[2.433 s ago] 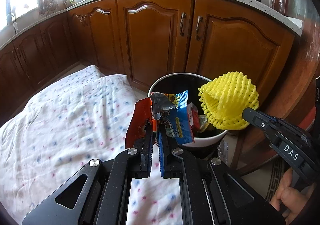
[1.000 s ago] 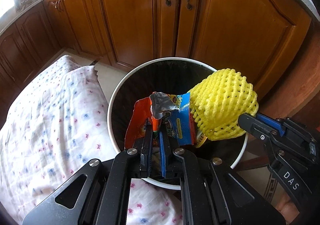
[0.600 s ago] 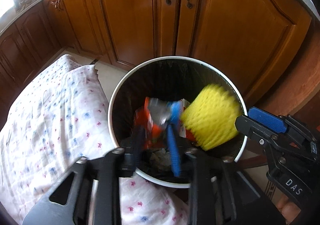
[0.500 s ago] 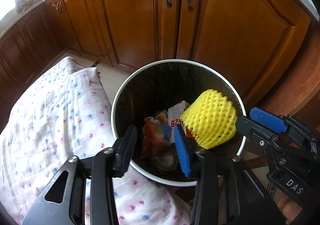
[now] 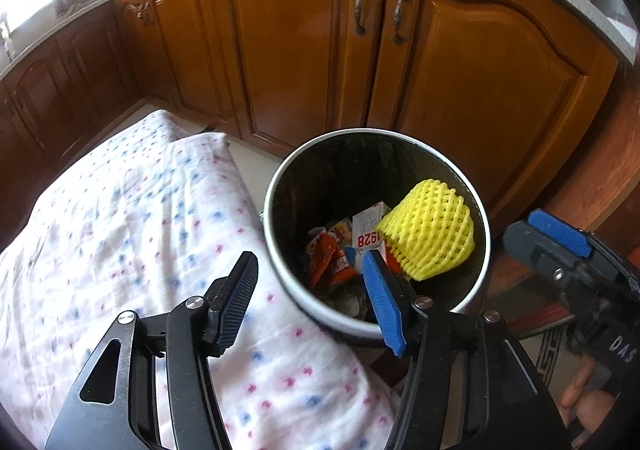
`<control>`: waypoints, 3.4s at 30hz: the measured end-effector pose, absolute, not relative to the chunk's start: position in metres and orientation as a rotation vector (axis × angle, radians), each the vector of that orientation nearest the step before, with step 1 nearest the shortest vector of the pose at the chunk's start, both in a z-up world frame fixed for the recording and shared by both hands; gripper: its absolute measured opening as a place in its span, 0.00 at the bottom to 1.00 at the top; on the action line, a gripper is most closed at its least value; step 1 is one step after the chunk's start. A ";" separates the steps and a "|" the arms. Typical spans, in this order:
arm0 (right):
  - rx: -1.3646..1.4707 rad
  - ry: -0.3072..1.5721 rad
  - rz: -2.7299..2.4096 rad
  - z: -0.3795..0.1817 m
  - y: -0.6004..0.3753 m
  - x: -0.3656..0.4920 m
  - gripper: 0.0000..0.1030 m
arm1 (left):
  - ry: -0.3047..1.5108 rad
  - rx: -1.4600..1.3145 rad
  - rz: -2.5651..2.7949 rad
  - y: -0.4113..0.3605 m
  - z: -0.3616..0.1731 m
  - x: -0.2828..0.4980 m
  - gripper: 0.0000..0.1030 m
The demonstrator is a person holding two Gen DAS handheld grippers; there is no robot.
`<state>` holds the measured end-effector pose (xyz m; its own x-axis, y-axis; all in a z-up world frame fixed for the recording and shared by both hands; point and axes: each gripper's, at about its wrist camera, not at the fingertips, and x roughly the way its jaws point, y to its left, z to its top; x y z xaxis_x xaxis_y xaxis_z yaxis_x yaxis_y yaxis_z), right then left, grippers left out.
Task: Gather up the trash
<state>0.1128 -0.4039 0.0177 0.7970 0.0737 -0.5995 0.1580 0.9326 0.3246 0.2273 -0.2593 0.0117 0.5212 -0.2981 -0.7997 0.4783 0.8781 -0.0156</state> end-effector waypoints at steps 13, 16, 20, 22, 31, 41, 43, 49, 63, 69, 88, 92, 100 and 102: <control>0.438 0.525 -0.029 0.022 -0.366 0.070 0.91 | 0.873 0.079 -0.414 -0.185 0.019 0.186 0.72; 0.428 0.505 -0.023 0.024 -0.350 0.059 0.93 | 0.856 0.067 -0.401 -0.168 0.020 0.174 0.72; 0.420 0.484 -0.014 0.024 -0.332 0.047 0.95 | 0.855 0.033 -0.397 -0.149 0.019 0.163 0.72; 0.422 0.466 -0.006 0.025 -0.321 0.040 0.96 | 0.845 0.022 -0.392 -0.138 0.019 0.155 0.72; 0.350 0.433 -0.018 0.029 -0.284 0.020 0.98 | 0.780 -0.048 -0.373 -0.091 0.028 0.125 0.76; 0.160 0.277 -0.081 0.062 -0.246 -0.007 1.00 | 0.589 -0.037 -0.331 -0.063 0.061 0.084 0.95; 0.141 0.275 -0.105 0.055 -0.241 -0.007 1.00 | 0.531 -0.029 -0.306 -0.058 0.064 0.073 1.00; 0.160 0.291 -0.094 0.024 -0.239 0.001 1.00 | 0.490 -0.003 -0.234 -0.050 0.043 0.062 1.00; 0.120 0.247 -0.020 0.006 -0.218 -0.001 1.00 | 0.450 -0.023 -0.140 -0.024 0.020 0.053 1.00; 0.122 0.255 -0.010 0.004 -0.216 0.000 1.00 | 0.452 -0.012 -0.116 -0.019 0.017 0.052 1.00; 0.114 0.250 -0.008 0.004 -0.213 -0.001 1.00 | 0.446 0.010 -0.085 -0.022 0.015 0.050 1.00; 0.113 0.251 -0.010 0.004 -0.213 -0.001 1.00 | 0.444 0.015 -0.080 -0.023 0.016 0.050 1.00; 0.117 0.252 -0.005 0.005 -0.215 -0.001 1.00 | 0.446 0.015 -0.073 -0.024 0.016 0.050 1.00; 0.118 0.250 -0.008 0.005 -0.216 -0.001 1.00 | 0.446 0.017 -0.074 -0.025 0.016 0.050 1.00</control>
